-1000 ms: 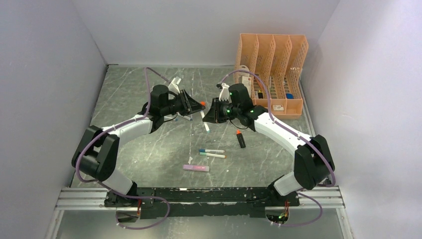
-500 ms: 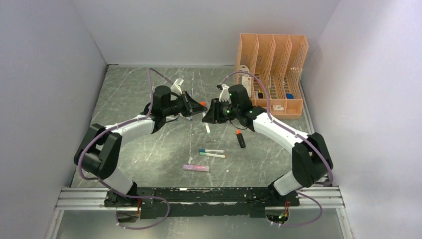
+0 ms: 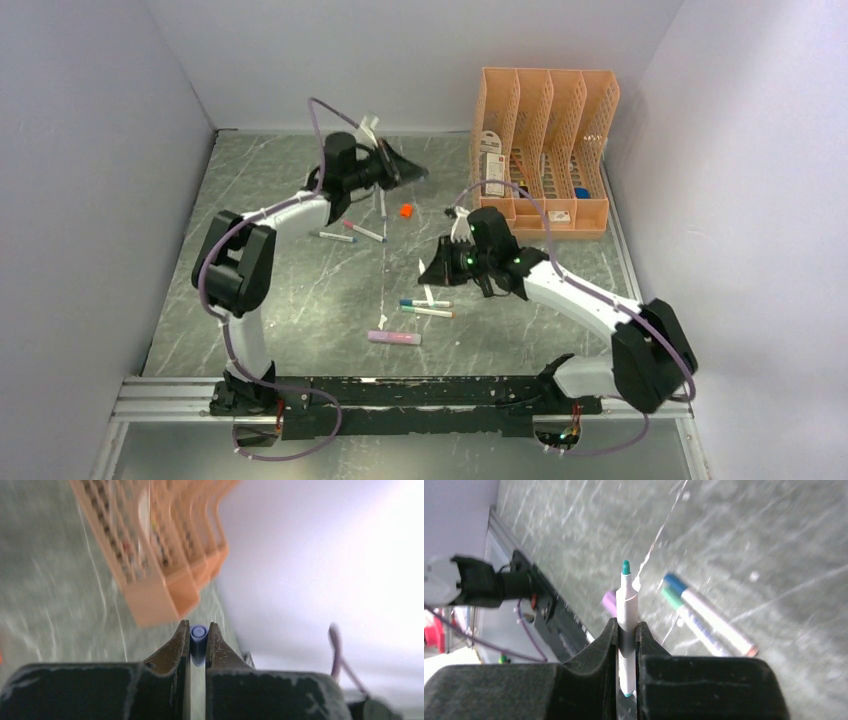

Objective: Open the pen caps

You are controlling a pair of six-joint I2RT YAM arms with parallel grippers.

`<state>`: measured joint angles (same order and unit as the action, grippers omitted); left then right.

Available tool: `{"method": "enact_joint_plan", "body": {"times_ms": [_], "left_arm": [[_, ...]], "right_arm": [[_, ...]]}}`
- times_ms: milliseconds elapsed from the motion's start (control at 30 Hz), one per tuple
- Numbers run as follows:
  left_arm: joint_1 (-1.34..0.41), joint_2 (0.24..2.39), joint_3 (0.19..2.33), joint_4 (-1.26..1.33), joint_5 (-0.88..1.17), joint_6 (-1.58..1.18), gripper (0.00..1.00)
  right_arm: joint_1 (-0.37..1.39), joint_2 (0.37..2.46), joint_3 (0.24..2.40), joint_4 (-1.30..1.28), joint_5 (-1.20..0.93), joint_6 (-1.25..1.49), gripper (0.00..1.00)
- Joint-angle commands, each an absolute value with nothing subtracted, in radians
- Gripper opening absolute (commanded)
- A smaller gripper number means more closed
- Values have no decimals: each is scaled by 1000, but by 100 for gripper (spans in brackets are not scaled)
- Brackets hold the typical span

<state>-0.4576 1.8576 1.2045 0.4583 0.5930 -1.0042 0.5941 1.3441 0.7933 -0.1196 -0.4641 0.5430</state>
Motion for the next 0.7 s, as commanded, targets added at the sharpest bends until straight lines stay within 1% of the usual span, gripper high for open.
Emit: {"method": "enact_joint_plan", "body": {"times_ms": [0,100,200,300,433,533,667], "left_arm": [[-360,1966,1403,542,568,-1021,7],[-322,2023,1512,439,609,-997,7],[-329,2026,1535,295,617,-915,7],[-369,2039,1555,104,595,-785,9],[-455,2089,1659,-195,417,-581,9],[-479,2132,1699,-276,334,-524,9],[-491,2187,1759,-327,303,-505,9]], "right_arm": [[640,1205,718,-222,-453,608,0],[641,1126,695,-288,-385,621,0],[623,1142,770,-448,-210,550,0],[580,1255,866,-579,-3,487,0],[544,1410,977,-672,252,438,0],[528,1506,1037,-701,368,416,0],[515,1585,1051,-713,465,408,0]]}}
